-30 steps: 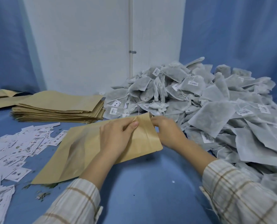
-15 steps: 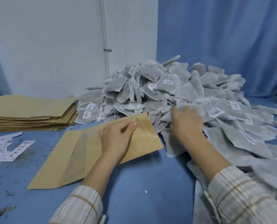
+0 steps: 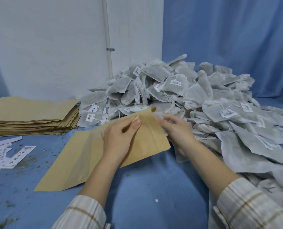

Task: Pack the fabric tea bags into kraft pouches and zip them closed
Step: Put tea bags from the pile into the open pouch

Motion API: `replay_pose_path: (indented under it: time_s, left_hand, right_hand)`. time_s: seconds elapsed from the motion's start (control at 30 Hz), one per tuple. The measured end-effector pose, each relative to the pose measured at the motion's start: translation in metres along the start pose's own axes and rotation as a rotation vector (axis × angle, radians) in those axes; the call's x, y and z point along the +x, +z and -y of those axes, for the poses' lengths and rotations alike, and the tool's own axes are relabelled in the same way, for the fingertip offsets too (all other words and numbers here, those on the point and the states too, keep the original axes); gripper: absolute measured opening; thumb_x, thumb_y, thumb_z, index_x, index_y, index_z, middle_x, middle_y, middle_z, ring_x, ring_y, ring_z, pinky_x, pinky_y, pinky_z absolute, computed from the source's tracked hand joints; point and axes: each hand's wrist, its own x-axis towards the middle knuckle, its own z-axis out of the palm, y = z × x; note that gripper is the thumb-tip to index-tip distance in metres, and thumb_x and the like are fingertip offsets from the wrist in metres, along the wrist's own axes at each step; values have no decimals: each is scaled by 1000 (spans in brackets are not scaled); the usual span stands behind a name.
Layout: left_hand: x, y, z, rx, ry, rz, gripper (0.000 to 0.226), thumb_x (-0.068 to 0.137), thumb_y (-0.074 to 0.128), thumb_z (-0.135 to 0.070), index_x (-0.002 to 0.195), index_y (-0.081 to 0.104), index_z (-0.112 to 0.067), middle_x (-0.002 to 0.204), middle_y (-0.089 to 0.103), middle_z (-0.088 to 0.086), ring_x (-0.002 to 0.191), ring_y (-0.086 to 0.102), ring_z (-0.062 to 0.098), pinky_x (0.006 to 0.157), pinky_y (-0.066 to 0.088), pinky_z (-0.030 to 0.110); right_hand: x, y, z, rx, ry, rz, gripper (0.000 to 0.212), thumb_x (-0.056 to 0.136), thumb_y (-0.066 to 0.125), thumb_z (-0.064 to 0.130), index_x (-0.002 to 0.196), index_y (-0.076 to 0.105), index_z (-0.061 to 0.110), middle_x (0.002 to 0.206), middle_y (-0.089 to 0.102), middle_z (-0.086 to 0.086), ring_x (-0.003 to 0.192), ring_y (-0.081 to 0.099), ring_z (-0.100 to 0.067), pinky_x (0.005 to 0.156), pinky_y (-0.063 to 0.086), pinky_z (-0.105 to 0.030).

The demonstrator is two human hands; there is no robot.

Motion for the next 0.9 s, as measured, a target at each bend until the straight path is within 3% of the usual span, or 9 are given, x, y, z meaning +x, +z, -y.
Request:
replay_pose_path:
  time_s: [0.07, 0.13, 0.27, 0.33, 0.47, 0.6, 0.7, 0.8, 0.9]
  left_hand:
    - [-3, 2, -5, 24, 45, 37, 12, 85, 63, -41, 93, 66, -49, 103, 65, -26, 111, 55, 5, 105, 33, 44]
    - [-6, 3, -6, 84, 69, 63, 17, 86, 61, -43, 101, 68, -43, 110, 67, -19, 112, 55, 8, 105, 33, 43]
    - [-11, -2, -9, 57, 19, 58, 20, 87, 60, -43, 105, 69, -40, 110, 67, -17, 111, 55, 9, 103, 35, 43]
    - [-12, -8, -14, 48, 31, 51, 19, 87, 60, -41, 103, 70, -38, 107, 69, -16, 108, 57, 9, 102, 36, 44]
    - [-15, -24, -26, 73, 60, 28, 13, 88, 61, -39, 97, 70, -39, 105, 69, -16, 106, 58, 10, 102, 36, 44]
    - [-22, -36, -30, 102, 73, 58, 8, 87, 60, -41, 83, 64, -47, 98, 71, -15, 102, 59, 10, 100, 37, 44]
    - [-32, -35, -31, 86, 49, 124, 9, 87, 59, -45, 90, 66, -50, 98, 69, -19, 103, 58, 7, 102, 36, 42]
    - [-46, -26, -33, 74, 5, 201, 24, 85, 56, -52, 106, 66, -45, 107, 68, -17, 110, 55, 8, 105, 34, 40]
    - [-56, -19, -36, 76, 13, 210, 28, 86, 55, -52, 110, 66, -42, 111, 68, -13, 111, 55, 11, 105, 34, 41]
  right_hand:
    - [-2, 4, -3, -338, -84, 30, 8, 85, 63, 16, 84, 72, 15, 92, 69, -16, 76, 62, -19, 73, 52, -32]
    - [-4, 5, 3, -543, -130, 125, 13, 90, 55, 14, 87, 67, 11, 93, 69, -10, 79, 61, -17, 71, 48, -18]
    - [-11, 7, 25, -485, -79, 373, 39, 89, 49, 44, 104, 63, 12, 94, 64, 3, 89, 60, -11, 72, 46, -8]
    - [-15, 11, 33, -479, -64, 430, 31, 95, 48, 31, 109, 61, 7, 98, 64, 0, 94, 60, -15, 77, 49, -15]
    - [-26, 15, 44, -680, -183, 236, 18, 91, 52, 18, 97, 66, 10, 102, 67, -8, 98, 61, -24, 84, 48, -34]
    - [-42, -4, 55, -1402, -291, -64, 28, 87, 49, 25, 112, 59, 17, 115, 58, -7, 107, 55, -27, 79, 43, -32]
    - [-55, -25, 56, -1873, 49, -207, 41, 89, 48, 27, 127, 46, 14, 127, 45, -12, 115, 46, -30, 78, 37, -31]
    - [-66, -40, 50, -1976, 229, -236, 35, 88, 47, 12, 123, 52, 11, 123, 51, -11, 110, 51, -28, 82, 48, -30]
    - [-75, -42, 51, -1906, 19, -193, 30, 85, 51, 2, 111, 59, 13, 112, 59, -5, 104, 58, -24, 76, 47, -26]
